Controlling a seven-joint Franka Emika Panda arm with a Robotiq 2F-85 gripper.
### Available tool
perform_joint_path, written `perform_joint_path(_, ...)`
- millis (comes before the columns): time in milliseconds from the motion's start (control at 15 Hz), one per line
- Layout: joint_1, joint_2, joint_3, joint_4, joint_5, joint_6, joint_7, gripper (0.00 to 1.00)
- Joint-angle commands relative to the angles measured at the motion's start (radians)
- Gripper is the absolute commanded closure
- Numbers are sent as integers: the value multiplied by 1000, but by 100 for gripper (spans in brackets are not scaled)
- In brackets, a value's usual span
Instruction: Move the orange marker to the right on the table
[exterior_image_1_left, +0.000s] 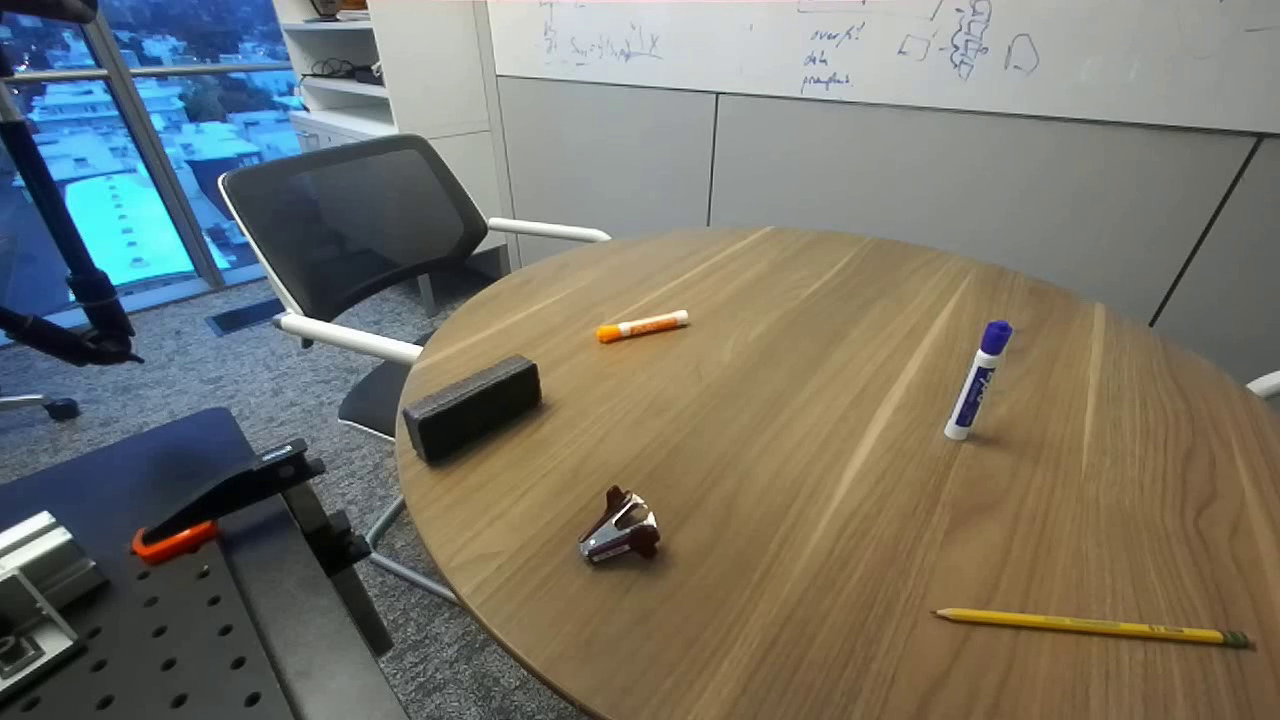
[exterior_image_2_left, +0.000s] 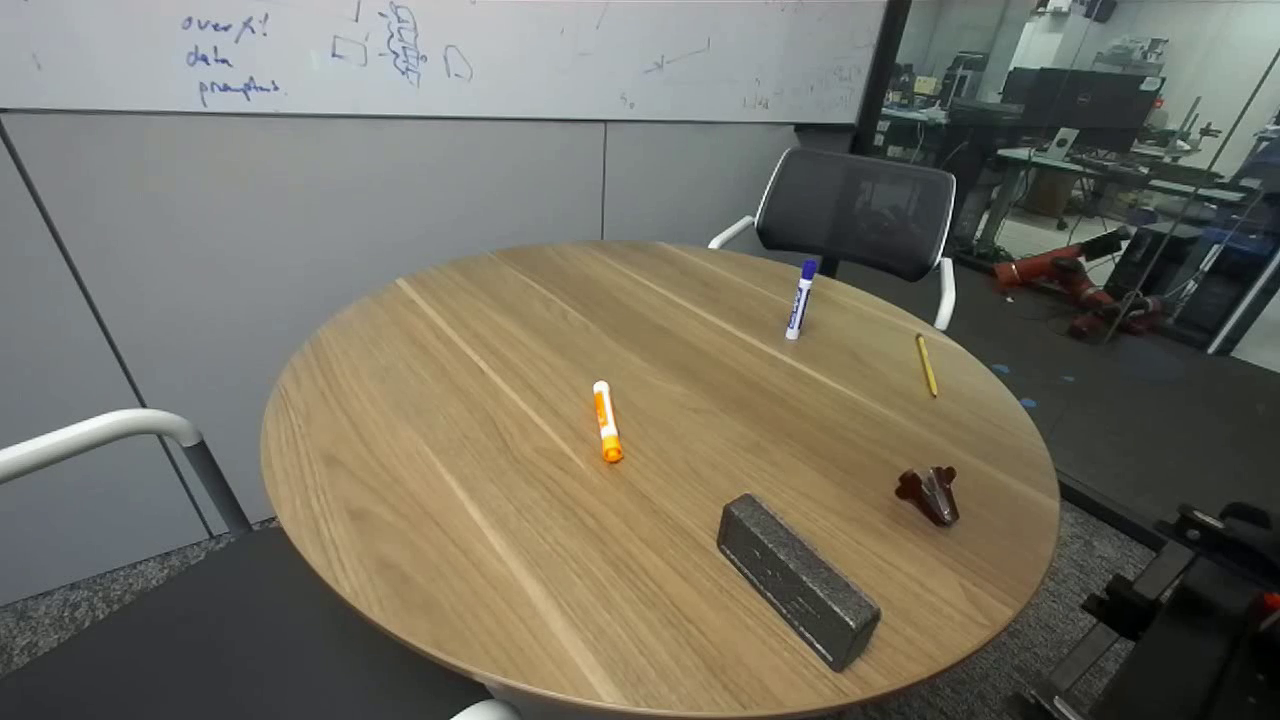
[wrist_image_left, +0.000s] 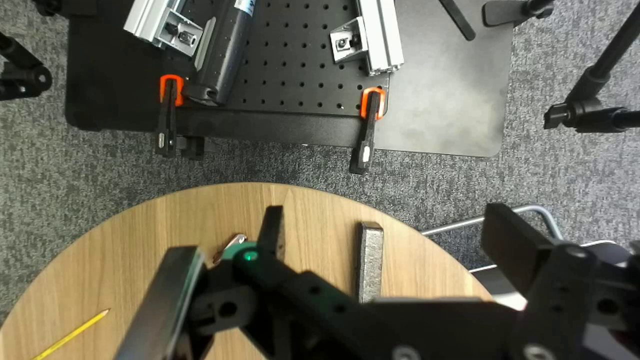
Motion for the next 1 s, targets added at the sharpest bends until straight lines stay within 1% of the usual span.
perform_joint_path(0,8,1,-7,1,-1,-1,2,0)
perform_joint_path(600,8,1,-7,1,-1,-1,2,0)
perform_joint_path(667,4,78,3,59,-16,-7,44,0)
perform_joint_path(800,0,186,5,137,-23,-1,82,0)
perform_joint_path(933,2,285,-3,214,-32,29,115,0)
